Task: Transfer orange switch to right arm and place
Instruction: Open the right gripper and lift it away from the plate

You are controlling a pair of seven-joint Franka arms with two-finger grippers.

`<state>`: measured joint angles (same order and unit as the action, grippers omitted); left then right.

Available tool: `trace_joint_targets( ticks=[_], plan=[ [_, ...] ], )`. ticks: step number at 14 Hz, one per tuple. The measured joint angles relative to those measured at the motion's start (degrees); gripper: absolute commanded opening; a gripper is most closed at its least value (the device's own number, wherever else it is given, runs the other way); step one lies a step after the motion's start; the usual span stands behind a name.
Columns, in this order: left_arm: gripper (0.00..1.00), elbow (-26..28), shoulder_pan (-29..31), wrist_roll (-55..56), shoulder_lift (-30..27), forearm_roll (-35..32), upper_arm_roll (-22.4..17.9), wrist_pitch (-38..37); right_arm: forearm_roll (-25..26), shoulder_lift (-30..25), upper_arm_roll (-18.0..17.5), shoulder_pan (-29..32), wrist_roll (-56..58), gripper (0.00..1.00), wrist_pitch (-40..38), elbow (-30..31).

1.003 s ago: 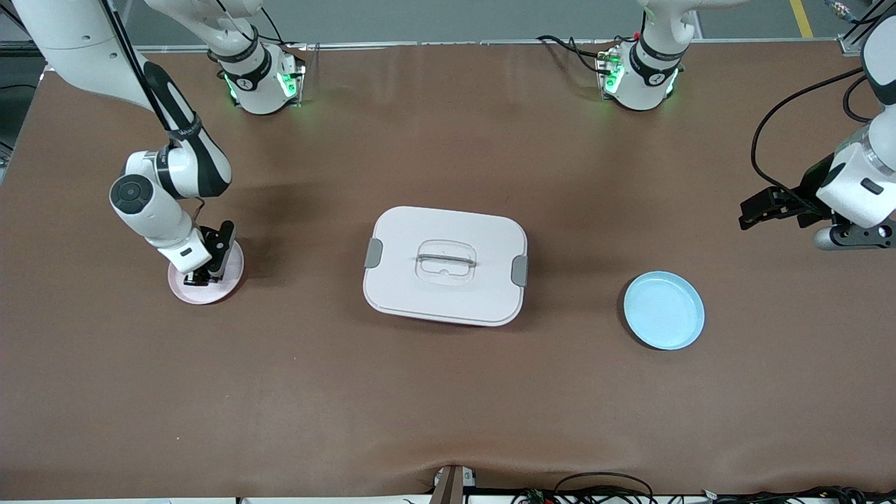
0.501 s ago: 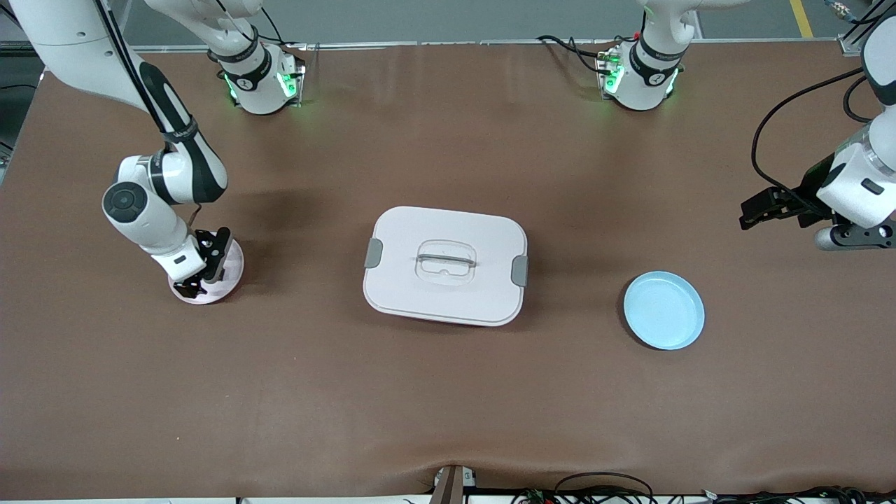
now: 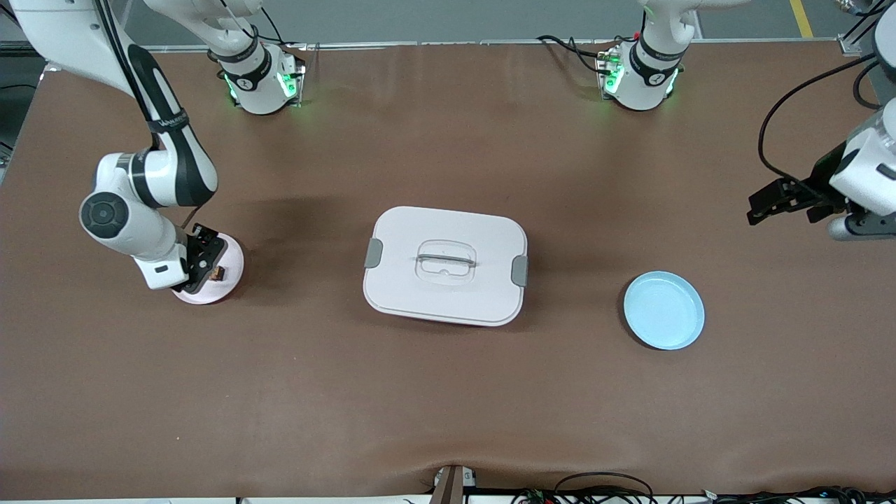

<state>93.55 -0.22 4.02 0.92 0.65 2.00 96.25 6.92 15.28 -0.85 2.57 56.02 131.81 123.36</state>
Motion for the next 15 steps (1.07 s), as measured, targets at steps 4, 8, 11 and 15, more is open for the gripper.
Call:
trace_joint_targets(
  ticks=[4, 8, 11, 15],
  plan=[
    [1.0, -0.8, 0.0, -0.1, -2.7, 0.0, 0.0, -4.7, -1.4, -4.9, -0.2, -1.0, -11.4, 1.0, -14.9, -4.4],
    [1.0, -1.4, 0.0, -0.1, -2.9, 0.0, -0.2, -5.3, -1.6, -9.1, -0.4, -4.7, -26.5, 1.0, -24.9, -7.0],
    [1.0, -1.6, 0.1, -2.7, -2.9, 0.0, -0.2, -5.4, -1.6, -10.9, -0.5, -5.6, -34.4, 1.0, -32.3, -9.5],
    [1.0, -2.4, 1.4, -5.1, -2.9, 0.0, -0.5, -5.4, -6.7, -12.9, 0.6, -4.2, -38.8, 1.0, -35.9, -13.4]
  ],
)
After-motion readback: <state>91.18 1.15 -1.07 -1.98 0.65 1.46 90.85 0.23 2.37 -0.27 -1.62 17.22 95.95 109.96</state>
